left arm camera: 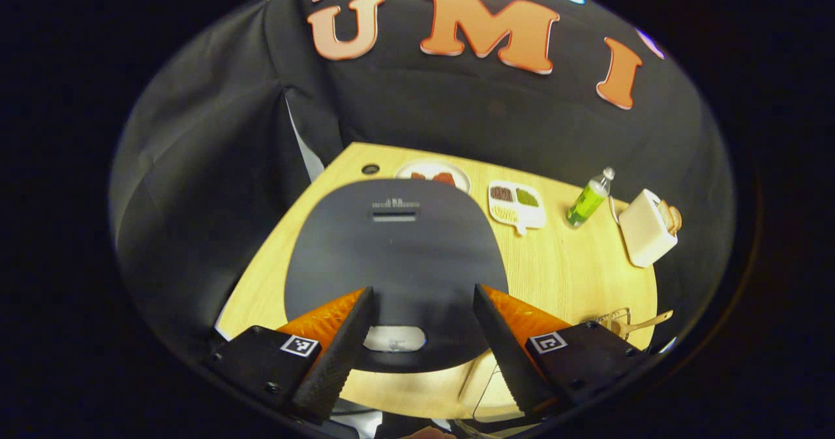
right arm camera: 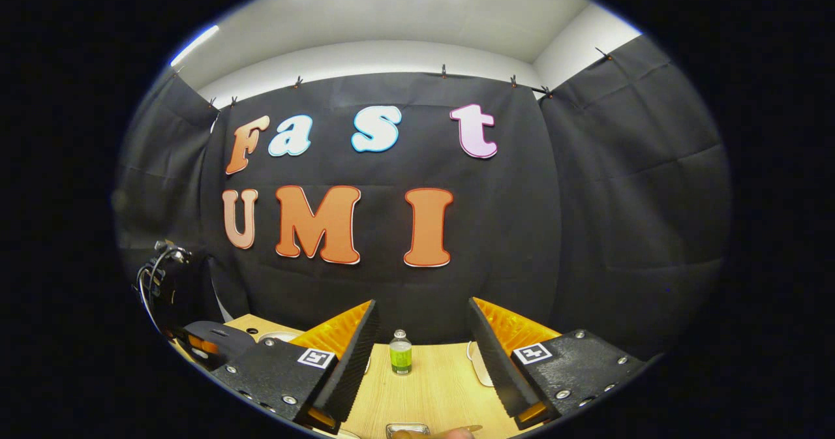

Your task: Close the left gripper, press the button to open the rice cooker; take a wooden spoon from the chopstick holder with the right hand, scoop a spoonful of rice and pour it into the rice cooker, then put the wooden spoon back into the chopstick holder.

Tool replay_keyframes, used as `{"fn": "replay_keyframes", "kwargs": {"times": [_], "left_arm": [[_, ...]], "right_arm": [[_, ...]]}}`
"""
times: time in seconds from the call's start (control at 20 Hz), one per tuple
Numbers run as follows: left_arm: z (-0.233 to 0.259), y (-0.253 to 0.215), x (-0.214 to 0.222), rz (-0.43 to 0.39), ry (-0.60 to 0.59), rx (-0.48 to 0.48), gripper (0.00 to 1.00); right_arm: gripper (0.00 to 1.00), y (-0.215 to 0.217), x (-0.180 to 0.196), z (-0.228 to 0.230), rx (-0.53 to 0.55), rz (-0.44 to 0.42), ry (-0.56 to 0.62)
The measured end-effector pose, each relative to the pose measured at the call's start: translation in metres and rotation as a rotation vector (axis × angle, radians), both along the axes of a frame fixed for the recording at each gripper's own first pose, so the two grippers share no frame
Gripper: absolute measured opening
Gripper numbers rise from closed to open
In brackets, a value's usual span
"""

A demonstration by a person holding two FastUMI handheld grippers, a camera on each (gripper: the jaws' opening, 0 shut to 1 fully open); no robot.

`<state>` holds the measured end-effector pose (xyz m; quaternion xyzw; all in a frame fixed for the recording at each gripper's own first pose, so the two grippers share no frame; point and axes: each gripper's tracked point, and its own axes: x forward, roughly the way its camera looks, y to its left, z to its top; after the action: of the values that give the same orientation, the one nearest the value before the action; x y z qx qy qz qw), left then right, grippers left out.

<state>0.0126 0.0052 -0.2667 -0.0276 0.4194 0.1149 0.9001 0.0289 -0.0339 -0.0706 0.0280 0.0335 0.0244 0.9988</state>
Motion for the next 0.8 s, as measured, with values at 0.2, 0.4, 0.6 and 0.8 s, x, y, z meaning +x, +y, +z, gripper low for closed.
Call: {"fn": "replay_keyframes", "kwargs": {"times": [0.2, 0.4, 0.6, 0.8], "left_arm": [[0.084, -0.004, 0.021, -0.038, -0.268, 0.033, 0.98], [0.161, -0.006, 0.032, -0.074, -0.526, 0.101, 0.98], [0.218, -0.010, 0.028, -0.097, -0.680, 0.144, 1.00], [0.262, -0.004, 0.018, -0.106, -0.794, 0.163, 1.00]], "right_arm": [[0.84, 0.017, 0.000, 0.014, -0.009, 0.026, -0.022], [0.84, 0.033, 0.000, 0.029, 0.008, 0.049, -0.055], [0.84, 0.042, -0.005, 0.043, 0.010, 0.070, -0.088], [0.84, 0.059, -0.002, 0.054, 0.001, 0.086, -0.123]]}}
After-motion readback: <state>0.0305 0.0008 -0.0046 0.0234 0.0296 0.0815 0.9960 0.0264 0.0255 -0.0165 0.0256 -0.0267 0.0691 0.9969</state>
